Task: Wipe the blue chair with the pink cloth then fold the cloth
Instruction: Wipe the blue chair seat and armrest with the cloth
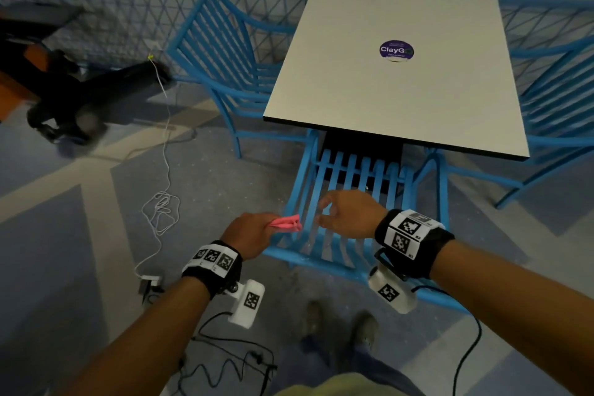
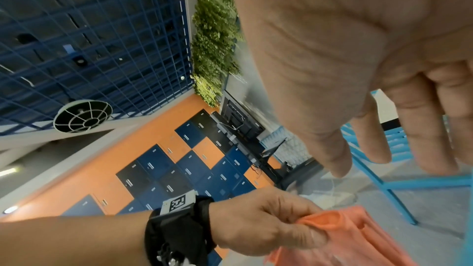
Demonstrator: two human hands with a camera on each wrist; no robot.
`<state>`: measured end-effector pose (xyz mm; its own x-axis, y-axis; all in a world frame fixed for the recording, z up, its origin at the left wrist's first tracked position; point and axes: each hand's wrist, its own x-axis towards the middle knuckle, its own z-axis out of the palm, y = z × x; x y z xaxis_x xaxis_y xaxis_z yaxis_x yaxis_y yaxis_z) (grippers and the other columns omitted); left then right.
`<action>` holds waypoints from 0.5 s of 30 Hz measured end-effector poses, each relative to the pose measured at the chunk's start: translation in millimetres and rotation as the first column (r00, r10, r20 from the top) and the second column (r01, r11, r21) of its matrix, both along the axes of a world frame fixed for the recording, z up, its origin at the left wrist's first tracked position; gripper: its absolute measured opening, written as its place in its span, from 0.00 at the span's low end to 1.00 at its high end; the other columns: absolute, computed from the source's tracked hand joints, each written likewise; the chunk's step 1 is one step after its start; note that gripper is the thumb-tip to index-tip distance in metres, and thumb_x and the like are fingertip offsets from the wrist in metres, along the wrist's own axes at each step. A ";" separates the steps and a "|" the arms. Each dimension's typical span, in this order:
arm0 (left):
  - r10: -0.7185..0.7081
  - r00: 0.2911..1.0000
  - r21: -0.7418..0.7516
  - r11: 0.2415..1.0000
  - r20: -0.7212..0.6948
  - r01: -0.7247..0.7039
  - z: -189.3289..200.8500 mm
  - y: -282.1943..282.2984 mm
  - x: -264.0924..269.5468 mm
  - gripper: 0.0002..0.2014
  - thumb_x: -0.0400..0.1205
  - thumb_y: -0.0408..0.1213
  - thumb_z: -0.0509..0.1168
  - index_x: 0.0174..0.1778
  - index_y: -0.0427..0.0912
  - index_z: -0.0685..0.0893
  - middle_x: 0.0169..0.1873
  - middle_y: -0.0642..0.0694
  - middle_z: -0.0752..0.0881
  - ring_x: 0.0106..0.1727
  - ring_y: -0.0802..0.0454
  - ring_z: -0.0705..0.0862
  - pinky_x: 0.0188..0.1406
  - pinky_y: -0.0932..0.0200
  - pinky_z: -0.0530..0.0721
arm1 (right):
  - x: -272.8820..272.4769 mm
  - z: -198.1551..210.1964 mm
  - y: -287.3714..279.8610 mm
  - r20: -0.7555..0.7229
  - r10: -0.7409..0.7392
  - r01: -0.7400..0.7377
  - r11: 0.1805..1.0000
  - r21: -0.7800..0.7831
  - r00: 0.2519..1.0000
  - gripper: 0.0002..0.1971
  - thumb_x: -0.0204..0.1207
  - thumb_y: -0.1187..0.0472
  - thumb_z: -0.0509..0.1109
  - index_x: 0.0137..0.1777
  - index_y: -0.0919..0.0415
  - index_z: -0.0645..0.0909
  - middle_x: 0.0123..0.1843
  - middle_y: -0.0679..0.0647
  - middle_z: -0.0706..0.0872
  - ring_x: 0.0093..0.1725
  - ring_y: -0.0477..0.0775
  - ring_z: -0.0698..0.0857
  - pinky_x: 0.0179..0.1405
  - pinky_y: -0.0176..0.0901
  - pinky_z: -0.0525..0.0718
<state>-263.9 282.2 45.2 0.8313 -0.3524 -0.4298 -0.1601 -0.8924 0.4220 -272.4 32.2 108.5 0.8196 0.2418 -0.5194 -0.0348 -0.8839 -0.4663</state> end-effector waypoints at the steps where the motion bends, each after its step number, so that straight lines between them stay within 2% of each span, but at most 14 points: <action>1: -0.023 0.999 0.052 0.998 -0.043 0.025 -8.5 -2.4 -1.0 0.11 0.88 0.42 0.66 0.64 0.52 0.90 0.56 0.49 0.94 0.52 0.47 0.91 0.45 0.53 0.82 | -1.3 -1.9 -0.3 -0.008 0.020 -0.021 1.000 -0.022 1.000 0.25 0.81 0.41 0.66 0.73 0.52 0.77 0.66 0.52 0.87 0.65 0.55 0.84 0.59 0.46 0.80; 2: -0.037 0.995 0.094 0.995 -0.092 0.046 -15.1 -7.2 -3.9 0.12 0.89 0.46 0.65 0.63 0.49 0.89 0.56 0.44 0.94 0.54 0.43 0.91 0.48 0.50 0.82 | -2.7 -3.7 -0.9 -0.015 0.041 -0.042 0.998 -0.041 0.999 0.26 0.82 0.41 0.65 0.75 0.53 0.77 0.69 0.53 0.85 0.67 0.56 0.83 0.62 0.48 0.80; 4: -0.043 0.987 0.145 0.987 -0.155 0.066 -25.8 -17.9 -13.4 0.17 0.89 0.51 0.61 0.64 0.46 0.88 0.59 0.40 0.92 0.57 0.39 0.90 0.56 0.49 0.82 | -6.9 -7.7 -3.6 -0.031 0.059 -0.062 0.995 -0.073 0.998 0.27 0.83 0.41 0.62 0.77 0.55 0.76 0.73 0.54 0.83 0.70 0.57 0.81 0.67 0.49 0.78; 6: -0.044 0.991 0.190 0.980 -0.123 0.067 -32.5 -28.8 -21.4 0.17 0.91 0.51 0.57 0.67 0.48 0.87 0.63 0.41 0.92 0.62 0.39 0.90 0.59 0.51 0.80 | -12.2 -11.1 -9.7 -0.032 0.048 -0.051 0.995 -0.086 0.998 0.27 0.84 0.41 0.62 0.76 0.55 0.76 0.71 0.55 0.84 0.70 0.58 0.82 0.66 0.50 0.79; 9: -0.020 0.991 0.164 0.986 -0.132 0.041 -42.6 -39.1 -29.6 0.19 0.92 0.53 0.55 0.66 0.51 0.87 0.61 0.46 0.93 0.61 0.43 0.91 0.55 0.57 0.79 | -19.7 -16.3 -20.9 -0.050 0.054 -0.059 0.992 -0.108 0.997 0.26 0.85 0.42 0.61 0.77 0.54 0.75 0.72 0.56 0.83 0.71 0.57 0.82 0.67 0.50 0.78; 12: -0.013 0.986 0.104 0.994 -0.166 0.031 -55.5 -50.1 -34.5 0.24 0.88 0.62 0.51 0.68 0.55 0.86 0.63 0.50 0.92 0.63 0.45 0.91 0.66 0.49 0.83 | -26.1 -22.1 -32.6 -0.078 0.031 -0.043 0.987 -0.154 0.996 0.31 0.85 0.40 0.59 0.82 0.58 0.70 0.79 0.58 0.78 0.75 0.60 0.78 0.72 0.53 0.75; 15: -0.038 0.983 0.063 0.997 -0.178 0.050 -52.2 -73.4 -44.9 0.19 0.91 0.53 0.56 0.67 0.49 0.86 0.60 0.46 0.92 0.62 0.44 0.90 0.64 0.47 0.83 | -33.7 -28.2 -43.9 -0.081 0.000 -0.012 0.990 -0.141 0.997 0.30 0.85 0.40 0.59 0.80 0.57 0.72 0.76 0.58 0.81 0.73 0.60 0.80 0.70 0.53 0.78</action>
